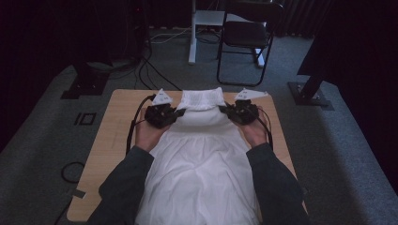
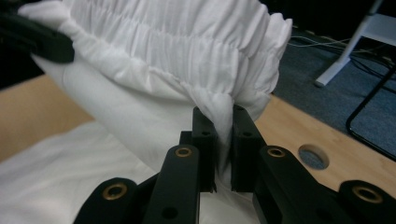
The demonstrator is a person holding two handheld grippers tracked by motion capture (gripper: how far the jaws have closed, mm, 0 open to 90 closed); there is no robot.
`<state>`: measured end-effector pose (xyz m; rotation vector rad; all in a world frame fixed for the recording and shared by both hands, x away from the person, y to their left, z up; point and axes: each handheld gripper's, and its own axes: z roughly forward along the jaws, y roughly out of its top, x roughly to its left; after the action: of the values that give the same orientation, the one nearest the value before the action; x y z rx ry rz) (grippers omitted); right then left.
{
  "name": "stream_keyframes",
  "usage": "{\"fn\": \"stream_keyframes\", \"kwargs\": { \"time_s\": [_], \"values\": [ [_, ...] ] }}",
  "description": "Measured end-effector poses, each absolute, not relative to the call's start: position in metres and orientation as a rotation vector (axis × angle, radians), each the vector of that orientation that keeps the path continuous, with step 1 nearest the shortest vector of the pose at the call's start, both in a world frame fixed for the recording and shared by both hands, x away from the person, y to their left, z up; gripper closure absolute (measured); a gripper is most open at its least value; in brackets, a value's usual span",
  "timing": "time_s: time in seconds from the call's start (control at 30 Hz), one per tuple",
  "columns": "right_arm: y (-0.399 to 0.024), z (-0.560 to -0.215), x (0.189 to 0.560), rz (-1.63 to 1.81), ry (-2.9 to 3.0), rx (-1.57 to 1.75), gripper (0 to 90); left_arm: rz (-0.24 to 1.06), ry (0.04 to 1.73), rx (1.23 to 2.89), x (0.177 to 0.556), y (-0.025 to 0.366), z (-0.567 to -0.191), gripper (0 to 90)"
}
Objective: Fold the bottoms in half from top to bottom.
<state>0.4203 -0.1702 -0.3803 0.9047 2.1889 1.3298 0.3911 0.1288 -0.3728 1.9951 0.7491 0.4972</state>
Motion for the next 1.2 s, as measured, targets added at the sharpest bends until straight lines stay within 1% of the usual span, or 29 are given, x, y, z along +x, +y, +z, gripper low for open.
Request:
{"fn": "stream_keyframes", "kwargs": {
  "time_s": [0.13,0.3,0.37,0.57,0.63,0.7,0.77,0.97,1.2],
  "values": [
    [-0.173,-0.394,0.392,1.331,2.254,0.869,83.0,0.452,0.713,2.037,0.363,0.133,-0.391,84.4],
    [-0.173,-0.432,0.362,1.299,2.349,0.872,83.0,0.333,0.732,2.048,0.335,0.137,-0.432,84.5],
    [-0.172,-0.45,0.351,1.278,2.389,0.883,83.0,0.321,0.744,2.078,0.326,0.138,-0.452,84.4],
    [-0.168,-0.509,0.329,1.178,2.514,0.957,83.0,0.169,0.823,2.194,0.319,0.134,-0.513,84.3],
    [-0.167,-0.528,0.327,1.151,2.559,0.998,83.0,0.142,0.835,2.259,0.319,0.131,-0.531,84.2],
    [-0.165,-0.543,0.326,1.112,2.59,1.023,82.9,0.123,0.838,2.271,0.317,0.128,-0.544,84.3],
    [-0.163,-0.55,0.324,1.097,2.578,1.02,82.7,0.118,0.845,2.255,0.317,0.13,-0.545,84.3],
    [-0.159,-0.55,0.322,1.052,2.568,0.993,82.7,0.152,0.831,2.264,0.316,0.129,-0.545,84.6],
    [-0.159,-0.553,0.342,1.117,2.546,1.034,82.8,0.257,0.848,2.253,0.336,0.127,-0.546,84.8]
  ]
}}
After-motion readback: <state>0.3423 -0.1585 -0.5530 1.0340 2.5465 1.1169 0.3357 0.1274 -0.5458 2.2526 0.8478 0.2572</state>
